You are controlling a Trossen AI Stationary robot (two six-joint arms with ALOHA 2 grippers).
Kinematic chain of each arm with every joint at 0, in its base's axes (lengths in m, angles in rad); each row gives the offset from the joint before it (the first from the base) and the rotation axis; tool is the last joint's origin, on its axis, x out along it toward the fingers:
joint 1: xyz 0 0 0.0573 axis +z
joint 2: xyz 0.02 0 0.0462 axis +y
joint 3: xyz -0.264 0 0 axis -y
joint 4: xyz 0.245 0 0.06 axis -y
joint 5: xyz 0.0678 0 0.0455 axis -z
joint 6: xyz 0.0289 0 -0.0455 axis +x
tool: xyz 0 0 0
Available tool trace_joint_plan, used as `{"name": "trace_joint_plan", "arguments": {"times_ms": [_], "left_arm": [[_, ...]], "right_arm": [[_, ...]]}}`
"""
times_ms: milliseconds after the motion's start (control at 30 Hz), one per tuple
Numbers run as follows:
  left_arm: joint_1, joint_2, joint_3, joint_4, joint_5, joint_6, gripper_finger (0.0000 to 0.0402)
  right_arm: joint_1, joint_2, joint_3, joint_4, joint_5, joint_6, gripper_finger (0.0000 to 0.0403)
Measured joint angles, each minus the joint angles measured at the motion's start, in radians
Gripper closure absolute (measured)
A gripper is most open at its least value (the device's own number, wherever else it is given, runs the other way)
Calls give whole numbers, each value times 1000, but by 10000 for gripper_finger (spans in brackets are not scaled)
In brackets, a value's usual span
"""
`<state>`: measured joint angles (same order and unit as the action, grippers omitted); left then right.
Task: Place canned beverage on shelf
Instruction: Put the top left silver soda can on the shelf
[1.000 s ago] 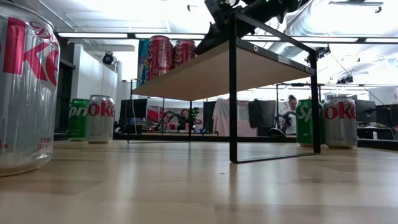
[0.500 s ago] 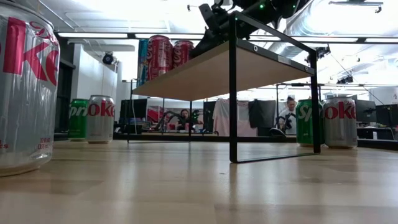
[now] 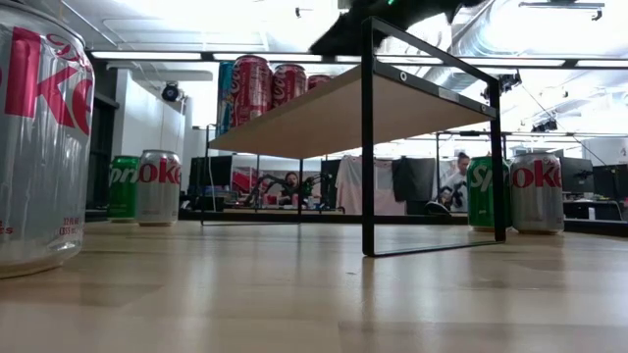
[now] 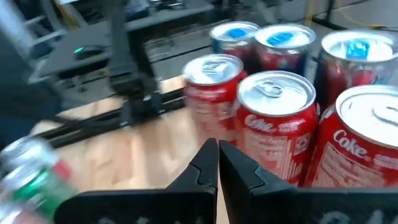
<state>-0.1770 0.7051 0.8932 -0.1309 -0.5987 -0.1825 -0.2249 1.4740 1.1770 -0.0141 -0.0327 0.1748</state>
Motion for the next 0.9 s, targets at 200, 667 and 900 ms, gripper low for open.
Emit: {"name": "trace_joint_plan", "arguments": {"times_ms": [200,667,900], "left_arm": [[0,25,-1,-22,105,-26,401],[0,57,-1,-21,89,-24,401],[0,57,-1,-21,94,-24,401]], "right_arm": [[17,-194,0,-156,-113,-31,403],[63,-355,0,-192,-195,1,403],[63,-355,0,-192,-195,0,402]]}}
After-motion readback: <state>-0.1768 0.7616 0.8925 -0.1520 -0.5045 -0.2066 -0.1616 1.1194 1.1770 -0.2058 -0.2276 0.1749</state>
